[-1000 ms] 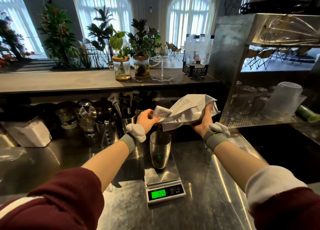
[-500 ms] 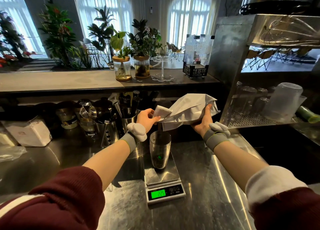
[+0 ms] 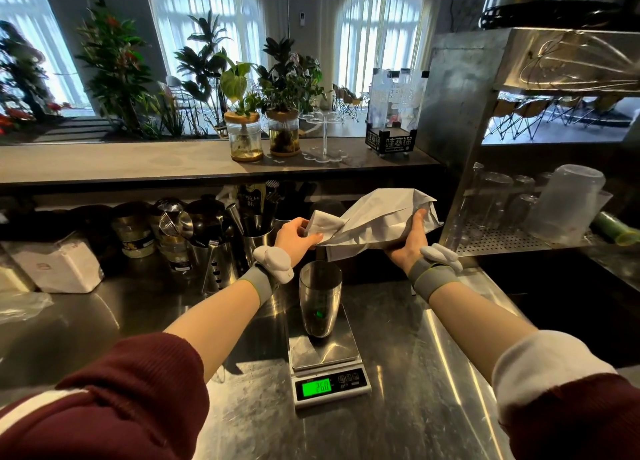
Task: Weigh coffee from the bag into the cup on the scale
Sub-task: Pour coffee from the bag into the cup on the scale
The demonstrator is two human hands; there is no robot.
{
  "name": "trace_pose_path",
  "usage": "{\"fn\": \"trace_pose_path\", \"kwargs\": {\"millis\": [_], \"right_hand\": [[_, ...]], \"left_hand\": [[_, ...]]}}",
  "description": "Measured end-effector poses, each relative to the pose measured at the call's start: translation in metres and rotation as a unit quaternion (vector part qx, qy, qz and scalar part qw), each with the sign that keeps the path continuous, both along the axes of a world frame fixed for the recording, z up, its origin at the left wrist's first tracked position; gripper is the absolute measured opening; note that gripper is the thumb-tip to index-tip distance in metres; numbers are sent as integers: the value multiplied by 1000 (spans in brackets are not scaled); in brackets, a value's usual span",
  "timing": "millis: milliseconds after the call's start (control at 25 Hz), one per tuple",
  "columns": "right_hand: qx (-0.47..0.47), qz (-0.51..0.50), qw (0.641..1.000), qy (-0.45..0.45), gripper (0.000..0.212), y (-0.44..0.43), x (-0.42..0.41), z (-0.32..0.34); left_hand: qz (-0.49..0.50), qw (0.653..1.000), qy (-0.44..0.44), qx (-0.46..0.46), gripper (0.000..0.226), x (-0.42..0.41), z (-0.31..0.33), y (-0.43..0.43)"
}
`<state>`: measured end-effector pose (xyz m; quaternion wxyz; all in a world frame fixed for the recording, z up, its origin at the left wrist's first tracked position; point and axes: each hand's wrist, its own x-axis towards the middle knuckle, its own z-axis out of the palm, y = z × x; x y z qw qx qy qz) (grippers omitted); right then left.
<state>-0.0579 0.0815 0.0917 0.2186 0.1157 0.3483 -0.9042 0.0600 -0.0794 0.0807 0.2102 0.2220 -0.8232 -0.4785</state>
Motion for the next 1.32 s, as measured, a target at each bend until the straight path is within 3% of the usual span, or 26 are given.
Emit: {"fn": "trace_pose_path", "kwargs": {"millis": [200, 640, 920, 1320], "right_hand": [[5, 5, 1000, -1, 63, -1, 2, 2], [0, 2, 1000, -1, 60, 1, 4, 8], [1, 8, 1000, 4, 62, 1, 5, 7], [5, 7, 1000, 10, 65, 2, 1, 5]], "left_hand": [[9, 1000, 6, -29, 23, 0, 0, 0], [-25, 999, -4, 35, 41, 0, -1, 0], [4, 1000, 14, -17, 23, -2, -1, 2], [-6, 1000, 0, 16, 35, 0, -1, 2]]}}
